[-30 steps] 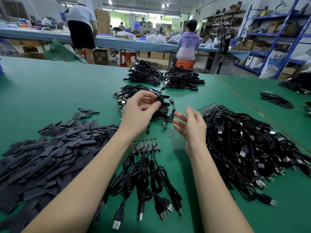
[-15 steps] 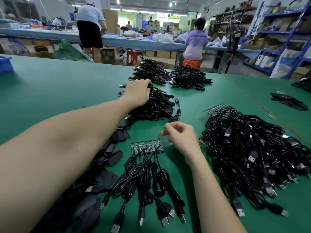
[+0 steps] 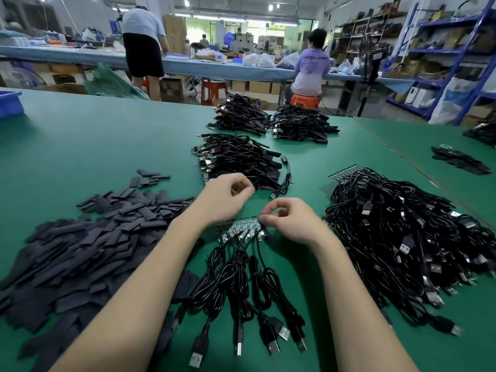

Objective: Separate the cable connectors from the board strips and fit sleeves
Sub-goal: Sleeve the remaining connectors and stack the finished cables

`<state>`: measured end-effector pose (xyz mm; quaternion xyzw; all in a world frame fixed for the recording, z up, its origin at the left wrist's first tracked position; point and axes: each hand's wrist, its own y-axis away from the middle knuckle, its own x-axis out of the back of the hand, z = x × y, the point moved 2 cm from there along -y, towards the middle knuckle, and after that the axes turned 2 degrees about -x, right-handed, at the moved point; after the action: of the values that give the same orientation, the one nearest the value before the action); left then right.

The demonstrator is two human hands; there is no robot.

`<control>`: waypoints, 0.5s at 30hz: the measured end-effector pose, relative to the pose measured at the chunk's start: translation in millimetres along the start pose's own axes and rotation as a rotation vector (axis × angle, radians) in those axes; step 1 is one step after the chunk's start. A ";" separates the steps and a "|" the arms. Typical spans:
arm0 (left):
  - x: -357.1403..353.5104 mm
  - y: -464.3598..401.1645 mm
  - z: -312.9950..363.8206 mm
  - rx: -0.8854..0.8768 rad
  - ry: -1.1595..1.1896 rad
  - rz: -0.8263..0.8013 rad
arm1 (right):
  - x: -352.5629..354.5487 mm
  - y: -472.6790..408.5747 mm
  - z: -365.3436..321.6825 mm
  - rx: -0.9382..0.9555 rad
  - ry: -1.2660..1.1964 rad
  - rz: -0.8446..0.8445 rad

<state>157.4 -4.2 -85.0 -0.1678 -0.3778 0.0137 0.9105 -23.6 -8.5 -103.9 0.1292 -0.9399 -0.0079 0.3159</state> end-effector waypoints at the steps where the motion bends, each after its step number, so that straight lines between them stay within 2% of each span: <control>1: -1.9 3.9 -3.1 0.023 0.060 -0.076 | 1.2 1.7 0.8 0.000 -0.106 -0.011; 4: -2.5 10.5 -9.7 0.078 0.267 -0.211 | 6.0 5.3 1.9 0.003 -0.358 -0.015; 8: -5.0 13.5 -14.0 0.151 0.482 -0.188 | 6.4 7.8 2.8 -0.060 -0.424 -0.034; 13: -5.5 16.8 -11.8 0.221 0.544 -0.284 | 5.3 8.9 3.6 -0.075 -0.475 -0.030; 15: -5.4 17.4 -11.8 0.246 0.531 -0.275 | 5.5 8.9 2.8 -0.075 -0.489 -0.031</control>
<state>163.5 7.9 -102.0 -0.0017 -0.1417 -0.1080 0.9840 -31.6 -1.4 -102.0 0.1261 -0.9854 -0.0784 0.0834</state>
